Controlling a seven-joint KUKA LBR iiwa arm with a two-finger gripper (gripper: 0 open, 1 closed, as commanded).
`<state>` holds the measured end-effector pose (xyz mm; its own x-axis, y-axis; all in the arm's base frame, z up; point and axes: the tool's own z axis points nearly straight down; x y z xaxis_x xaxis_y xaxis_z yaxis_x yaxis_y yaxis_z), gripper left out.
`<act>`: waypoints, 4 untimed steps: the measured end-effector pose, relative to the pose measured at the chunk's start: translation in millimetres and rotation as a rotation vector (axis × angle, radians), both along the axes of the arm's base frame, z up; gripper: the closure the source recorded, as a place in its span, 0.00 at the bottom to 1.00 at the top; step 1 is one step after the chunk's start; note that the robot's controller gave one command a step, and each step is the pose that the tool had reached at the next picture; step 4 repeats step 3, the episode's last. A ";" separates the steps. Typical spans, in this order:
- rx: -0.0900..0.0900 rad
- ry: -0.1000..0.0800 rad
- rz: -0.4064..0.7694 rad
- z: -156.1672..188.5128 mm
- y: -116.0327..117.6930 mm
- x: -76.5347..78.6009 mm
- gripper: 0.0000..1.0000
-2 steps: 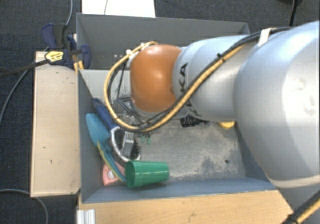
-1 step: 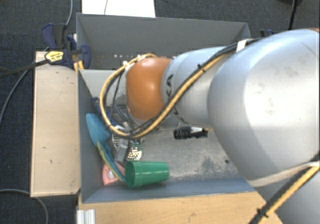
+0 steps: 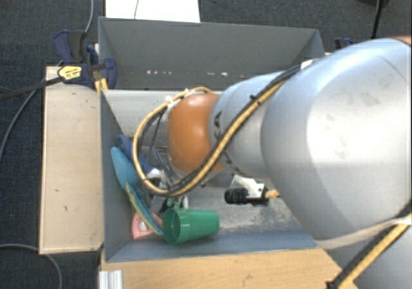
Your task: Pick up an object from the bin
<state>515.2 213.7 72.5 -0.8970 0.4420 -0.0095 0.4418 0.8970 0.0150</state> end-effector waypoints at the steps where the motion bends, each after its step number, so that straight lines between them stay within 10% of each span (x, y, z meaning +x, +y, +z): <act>1: 0.000 0.000 -0.001 -0.1 -0.1 0.0 1.00; 4: -0.003 0.005 -0.002 13.1 -1.7 -1.4 1.00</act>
Offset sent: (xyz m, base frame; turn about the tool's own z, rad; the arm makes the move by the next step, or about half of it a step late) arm 0.0000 0.0002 0.0299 0.0000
